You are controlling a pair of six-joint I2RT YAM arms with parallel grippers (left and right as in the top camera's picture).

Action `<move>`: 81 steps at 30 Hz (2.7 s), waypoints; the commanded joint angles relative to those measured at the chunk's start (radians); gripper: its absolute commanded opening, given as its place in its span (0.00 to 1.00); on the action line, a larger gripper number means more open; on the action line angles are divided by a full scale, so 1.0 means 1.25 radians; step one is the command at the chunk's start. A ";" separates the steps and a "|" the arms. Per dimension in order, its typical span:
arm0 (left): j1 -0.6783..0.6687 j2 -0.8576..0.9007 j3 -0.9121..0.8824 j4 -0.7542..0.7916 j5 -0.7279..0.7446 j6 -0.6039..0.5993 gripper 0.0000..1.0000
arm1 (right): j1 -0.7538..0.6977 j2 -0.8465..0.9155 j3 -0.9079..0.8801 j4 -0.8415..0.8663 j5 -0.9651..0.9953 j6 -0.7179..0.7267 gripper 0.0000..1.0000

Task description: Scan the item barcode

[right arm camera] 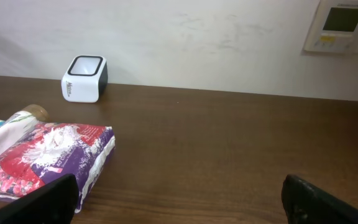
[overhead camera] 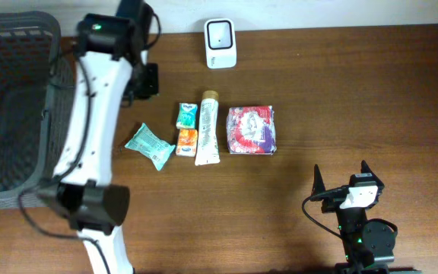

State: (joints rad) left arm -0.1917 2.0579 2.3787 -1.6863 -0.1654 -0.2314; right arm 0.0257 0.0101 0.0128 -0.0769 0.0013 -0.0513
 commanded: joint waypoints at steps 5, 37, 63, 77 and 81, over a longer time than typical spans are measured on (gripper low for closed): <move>0.166 -0.136 -0.042 -0.002 0.019 -0.010 0.00 | -0.004 -0.005 -0.006 -0.004 -0.001 0.005 0.98; 0.283 -0.167 -0.135 0.029 0.083 0.023 0.01 | -0.004 -0.005 -0.006 -0.004 -0.001 0.005 0.99; 0.432 -0.288 -0.085 0.240 0.051 -0.107 0.99 | -0.004 -0.005 -0.006 -0.004 -0.001 0.005 0.99; 0.435 -0.288 -0.085 0.199 0.051 -0.108 0.99 | -0.004 -0.005 -0.006 0.097 -0.269 0.090 0.99; 0.435 -0.288 -0.085 0.199 0.051 -0.107 0.99 | -0.004 -0.005 -0.006 0.269 -0.572 0.135 0.99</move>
State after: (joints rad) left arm 0.3485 1.6978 2.2646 -1.4357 -0.0868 -0.3820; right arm 0.0257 0.0109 0.0109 0.1806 -0.4202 0.0597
